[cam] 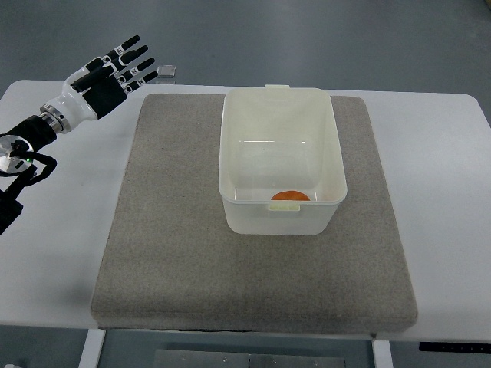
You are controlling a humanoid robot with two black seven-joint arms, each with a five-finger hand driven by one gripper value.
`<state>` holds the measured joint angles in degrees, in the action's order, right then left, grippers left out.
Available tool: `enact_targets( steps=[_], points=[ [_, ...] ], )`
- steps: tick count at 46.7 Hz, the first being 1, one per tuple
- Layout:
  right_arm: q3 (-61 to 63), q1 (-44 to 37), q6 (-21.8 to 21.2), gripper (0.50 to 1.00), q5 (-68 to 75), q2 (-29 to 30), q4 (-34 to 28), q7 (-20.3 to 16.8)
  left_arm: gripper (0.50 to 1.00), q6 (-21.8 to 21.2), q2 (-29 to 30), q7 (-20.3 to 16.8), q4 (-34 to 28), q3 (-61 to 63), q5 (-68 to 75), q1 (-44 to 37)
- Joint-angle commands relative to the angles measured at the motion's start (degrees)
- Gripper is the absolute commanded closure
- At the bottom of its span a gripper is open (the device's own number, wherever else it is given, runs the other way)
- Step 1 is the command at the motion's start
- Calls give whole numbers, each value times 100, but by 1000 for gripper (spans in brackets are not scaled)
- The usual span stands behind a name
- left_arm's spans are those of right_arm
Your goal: Put orange in box with left hand
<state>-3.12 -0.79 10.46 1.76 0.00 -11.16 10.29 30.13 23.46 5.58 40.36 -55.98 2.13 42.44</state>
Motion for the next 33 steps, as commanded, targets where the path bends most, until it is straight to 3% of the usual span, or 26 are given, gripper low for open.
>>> enact_targets(
  steps=[1, 33],
  points=[
    [4, 0, 0, 574, 0, 0, 0, 0, 504, 1, 0, -22, -2, 0, 24, -69],
    [13, 0, -9, 574, 18, 0, -9, -9, 504, 89, -8, -22, 7, 8, 41, -86]
  ],
)
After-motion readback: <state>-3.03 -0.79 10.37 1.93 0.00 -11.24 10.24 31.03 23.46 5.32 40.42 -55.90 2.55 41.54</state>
